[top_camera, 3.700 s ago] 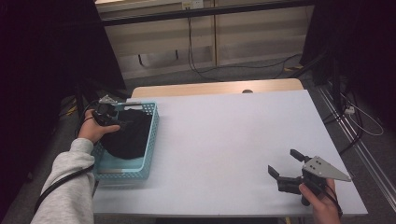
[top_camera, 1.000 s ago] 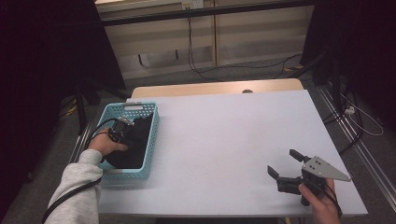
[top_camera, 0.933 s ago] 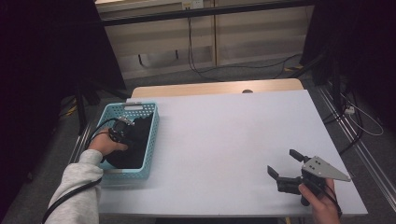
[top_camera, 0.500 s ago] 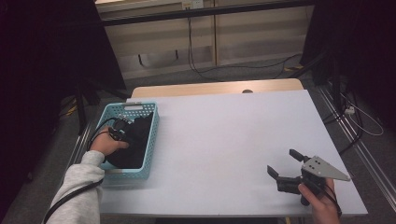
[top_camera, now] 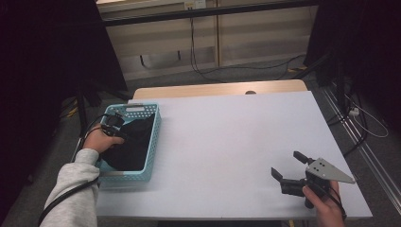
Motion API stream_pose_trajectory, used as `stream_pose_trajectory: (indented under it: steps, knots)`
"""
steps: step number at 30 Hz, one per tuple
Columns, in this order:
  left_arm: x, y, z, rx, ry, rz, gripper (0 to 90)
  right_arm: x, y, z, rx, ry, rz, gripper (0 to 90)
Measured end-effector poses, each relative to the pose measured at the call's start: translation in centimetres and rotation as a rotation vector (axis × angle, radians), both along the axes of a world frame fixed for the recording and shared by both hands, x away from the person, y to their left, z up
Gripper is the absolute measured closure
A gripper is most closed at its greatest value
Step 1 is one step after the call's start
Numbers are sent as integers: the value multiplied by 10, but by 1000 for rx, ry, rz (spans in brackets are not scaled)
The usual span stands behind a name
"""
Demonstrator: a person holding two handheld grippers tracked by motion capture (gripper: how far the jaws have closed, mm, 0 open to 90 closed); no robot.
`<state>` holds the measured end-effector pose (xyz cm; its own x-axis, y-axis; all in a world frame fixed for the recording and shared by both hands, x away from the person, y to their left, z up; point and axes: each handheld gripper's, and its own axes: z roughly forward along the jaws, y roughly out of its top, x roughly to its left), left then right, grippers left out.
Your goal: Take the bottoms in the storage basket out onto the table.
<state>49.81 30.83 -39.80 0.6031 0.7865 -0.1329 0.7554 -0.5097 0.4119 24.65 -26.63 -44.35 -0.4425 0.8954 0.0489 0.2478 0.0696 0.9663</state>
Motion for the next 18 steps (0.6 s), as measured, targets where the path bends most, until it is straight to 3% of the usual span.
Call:
stream_pose_trajectory:
  steps: [11, 18]
  knots:
    - [3, 7, 40, 3, -43, 34, 764, 0, 0, 0, 1, 0, -2, 27]
    - [5, 7, 66, 14, -69, 29, 764, 0, -1, 0, 0, -2, -3, 27]
